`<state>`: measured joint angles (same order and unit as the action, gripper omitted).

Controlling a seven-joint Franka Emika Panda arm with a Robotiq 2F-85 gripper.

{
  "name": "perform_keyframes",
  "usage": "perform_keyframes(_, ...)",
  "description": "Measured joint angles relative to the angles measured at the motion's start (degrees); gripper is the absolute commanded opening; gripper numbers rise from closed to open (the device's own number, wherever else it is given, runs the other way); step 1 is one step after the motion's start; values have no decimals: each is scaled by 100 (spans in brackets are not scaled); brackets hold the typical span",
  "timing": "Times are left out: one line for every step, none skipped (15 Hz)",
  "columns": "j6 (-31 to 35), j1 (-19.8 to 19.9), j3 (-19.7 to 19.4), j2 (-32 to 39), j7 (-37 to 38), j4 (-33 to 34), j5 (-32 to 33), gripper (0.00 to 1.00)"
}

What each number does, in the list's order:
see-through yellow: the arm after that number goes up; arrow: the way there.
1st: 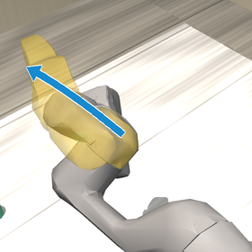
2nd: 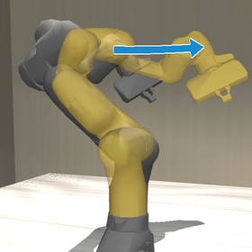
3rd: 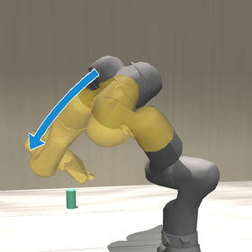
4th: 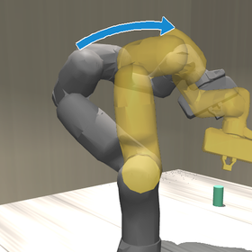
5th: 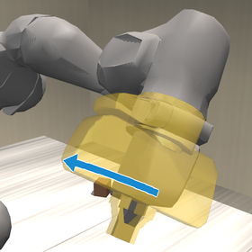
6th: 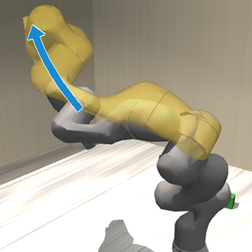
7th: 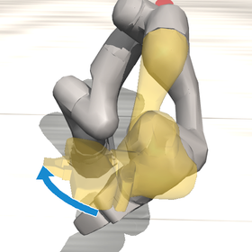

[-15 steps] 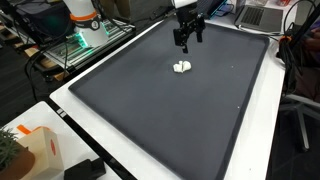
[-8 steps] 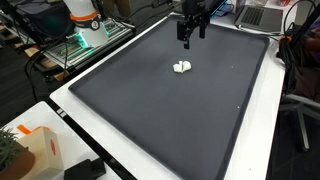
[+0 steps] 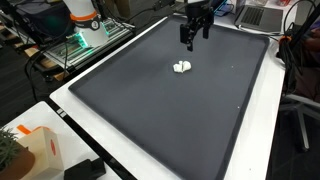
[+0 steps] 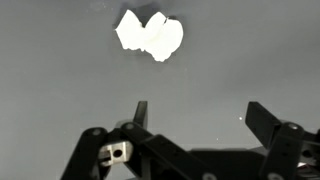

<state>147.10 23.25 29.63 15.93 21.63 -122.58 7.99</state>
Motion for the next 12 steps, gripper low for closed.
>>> perform_keyframes(-111,-355,-369,-2,-277,127,-302,100)
perform_keyframes(-291,-658,-689,12,-524,274,-549,100)
perform_keyframes(-554,-913,-970,27,-705,434,-709,100)
perform_keyframes(-850,-1141,-1236,44,-801,604,-785,100)
perform_keyframes(-1156,-1341,-1484,62,-820,773,-793,100)
perform_keyframes(-1447,-1512,-1693,85,-820,929,-793,100)
perform_keyframes(-1715,-1667,-1877,111,-820,1079,-793,100)
perform_keyframes(-1910,-1803,-2027,142,-811,1211,-793,100)
perform_keyframes(-2030,-1918,-2143,183,-781,1332,-793,100)
perform_keyframes(-2050,-2008,-2232,202,-776,1393,-793,100)
perform_keyframes(-2049,-2064,-2286,202,-777,1398,-793,100)
perform_keyframes(-2049,-2092,-2315,202,-777,1398,-793,100)
